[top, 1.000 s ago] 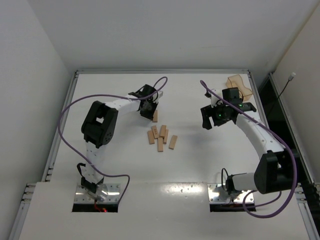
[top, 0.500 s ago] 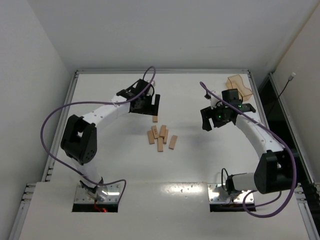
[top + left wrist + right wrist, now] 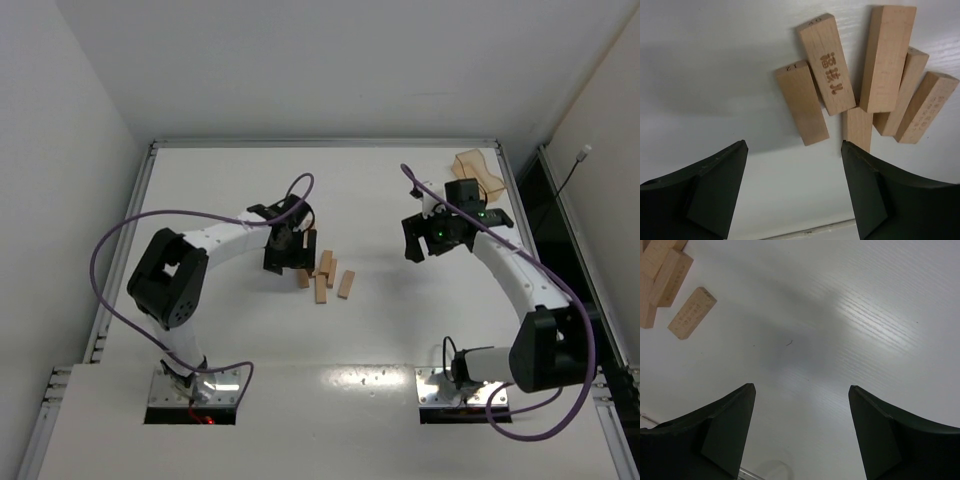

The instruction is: Build the wood block tower

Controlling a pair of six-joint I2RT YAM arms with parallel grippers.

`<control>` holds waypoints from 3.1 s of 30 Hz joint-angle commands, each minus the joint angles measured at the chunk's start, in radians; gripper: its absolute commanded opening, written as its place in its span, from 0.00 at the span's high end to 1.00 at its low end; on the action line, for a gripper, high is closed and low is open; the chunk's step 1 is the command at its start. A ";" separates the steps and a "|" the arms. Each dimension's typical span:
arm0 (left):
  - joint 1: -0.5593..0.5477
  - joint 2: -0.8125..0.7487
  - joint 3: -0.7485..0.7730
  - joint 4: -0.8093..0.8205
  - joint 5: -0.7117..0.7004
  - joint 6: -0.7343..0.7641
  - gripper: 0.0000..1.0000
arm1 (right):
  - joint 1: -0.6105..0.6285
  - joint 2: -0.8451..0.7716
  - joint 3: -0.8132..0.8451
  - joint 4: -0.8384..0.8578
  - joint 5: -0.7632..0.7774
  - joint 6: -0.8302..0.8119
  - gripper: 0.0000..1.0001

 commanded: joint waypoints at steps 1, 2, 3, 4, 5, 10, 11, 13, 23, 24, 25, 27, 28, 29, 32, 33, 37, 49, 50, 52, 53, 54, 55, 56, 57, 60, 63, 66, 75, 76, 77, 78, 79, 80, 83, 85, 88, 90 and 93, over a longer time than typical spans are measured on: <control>0.000 0.053 0.051 0.024 -0.001 -0.050 0.28 | -0.006 -0.040 -0.006 0.017 -0.020 -0.006 0.27; 0.000 0.063 0.076 0.024 -0.001 -0.050 0.28 | -0.006 -0.040 -0.015 0.017 -0.020 -0.006 0.27; 0.000 0.073 0.076 0.024 0.009 -0.050 0.28 | -0.006 -0.040 -0.015 0.017 -0.020 -0.006 0.27; 0.000 0.082 0.088 0.024 0.009 -0.050 0.28 | -0.006 -0.040 -0.015 0.017 -0.020 -0.006 0.27; 0.000 0.091 0.102 0.024 0.009 -0.059 0.28 | -0.006 -0.049 -0.015 0.017 -0.020 -0.006 0.27; 0.000 0.157 0.145 0.024 0.009 -0.068 0.28 | -0.015 -0.049 -0.024 0.007 -0.020 -0.006 0.27; 0.000 0.157 0.159 0.024 0.000 -0.068 0.28 | -0.015 -0.049 -0.024 0.007 -0.020 -0.015 0.27; 0.010 0.172 0.171 0.024 0.000 -0.068 0.28 | -0.015 -0.049 -0.024 0.007 -0.020 -0.015 0.27; 0.020 0.231 0.189 0.024 -0.030 -0.095 0.32 | -0.015 -0.011 0.006 0.007 -0.011 -0.024 0.27; 0.020 0.231 0.179 0.024 -0.043 -0.096 0.32 | -0.015 -0.011 0.016 0.007 -0.011 -0.025 0.27; 0.020 0.231 0.168 0.024 -0.043 -0.105 0.36 | -0.024 -0.002 0.016 0.007 -0.011 -0.025 0.27; 0.020 0.231 0.157 0.015 -0.055 -0.105 0.40 | -0.024 -0.002 0.025 0.007 -0.011 -0.025 0.27; 0.020 0.219 0.157 0.015 -0.067 -0.105 0.42 | -0.024 -0.002 0.025 0.007 -0.011 -0.025 0.27; 0.020 0.219 0.147 0.015 -0.067 -0.105 0.47 | -0.024 0.007 0.025 0.007 -0.011 -0.025 0.27; 0.050 0.182 0.120 0.015 -0.089 -0.114 0.58 | -0.024 0.016 0.025 0.007 -0.011 -0.025 0.27; 0.050 0.167 0.107 0.015 -0.089 -0.114 0.61 | -0.024 0.016 0.025 0.007 -0.011 -0.025 0.27; 0.095 0.145 0.097 0.015 -0.157 -0.070 0.70 | -0.024 0.016 0.025 0.017 -0.011 -0.015 0.27; 0.181 0.125 0.062 0.019 -0.133 -0.011 0.44 | -0.024 0.035 0.043 0.017 -0.020 -0.015 0.27; 0.181 0.125 0.053 0.019 -0.124 -0.001 0.35 | -0.024 0.035 0.043 0.017 -0.020 -0.015 0.27; 0.181 0.114 0.053 0.019 -0.115 0.012 0.18 | -0.024 0.035 0.043 0.017 -0.020 -0.015 0.27; 0.181 0.114 0.053 0.019 -0.115 0.022 0.17 | -0.024 0.035 0.043 0.017 -0.020 -0.015 0.27; 0.181 0.114 0.062 0.019 -0.115 0.023 0.17 | -0.024 0.035 0.043 0.017 -0.020 -0.015 0.27; 0.181 0.114 0.074 0.019 -0.115 0.023 0.16 | -0.024 0.035 0.043 0.017 -0.020 -0.015 0.27; 0.181 0.114 0.074 0.019 -0.125 0.033 0.16 | -0.024 0.035 0.043 0.026 -0.020 -0.015 0.27; 0.181 0.114 0.090 0.019 -0.126 0.045 0.16 | -0.024 0.035 0.033 0.026 -0.020 -0.015 0.27; 0.181 0.114 0.114 0.019 -0.139 0.056 0.16 | -0.024 0.026 0.023 0.026 -0.029 -0.015 0.27; 0.181 0.152 0.162 0.019 -0.153 0.070 0.19 | -0.024 0.026 0.023 0.026 -0.029 -0.015 0.27; 0.181 0.179 0.209 0.019 -0.144 0.081 0.23 | -0.024 0.026 0.023 0.026 -0.029 -0.015 0.27; 0.181 0.220 0.226 0.019 -0.115 0.081 0.31 | -0.024 0.007 0.023 0.026 -0.029 -0.015 0.27; 0.181 0.220 0.216 0.028 -0.115 0.081 0.31 | -0.024 0.007 0.023 0.026 -0.029 -0.015 0.27; 0.181 0.220 0.216 0.029 -0.115 0.081 0.32 | -0.024 0.007 0.023 0.026 -0.029 -0.015 0.27; 0.181 0.220 0.216 0.029 -0.115 0.081 0.35 | -0.024 0.007 0.023 0.026 -0.029 -0.015 0.27; 0.181 0.220 0.205 0.029 -0.115 0.081 0.36 | -0.024 0.007 0.023 0.026 -0.029 -0.015 0.27; 0.181 0.220 0.205 0.029 -0.115 0.081 0.39 | -0.024 0.007 0.023 0.026 -0.029 -0.015 0.27; 0.181 0.220 0.194 0.029 -0.104 0.081 0.50 | -0.024 0.007 0.014 0.026 -0.029 -0.015 0.27; 0.181 0.220 0.183 0.038 -0.104 0.072 0.56 | -0.024 0.007 0.014 0.026 -0.029 -0.015 0.27; 0.181 0.197 0.160 0.038 -0.083 0.072 0.59 | -0.024 0.007 0.014 0.026 -0.019 -0.015 0.27; 0.170 0.197 0.131 0.048 -0.083 0.072 0.64 | -0.024 0.007 0.014 0.026 -0.019 -0.015 0.27; 0.170 0.188 0.131 0.059 -0.073 0.072 0.75 | -0.024 0.007 0.014 0.026 -0.019 -0.015 0.27</control>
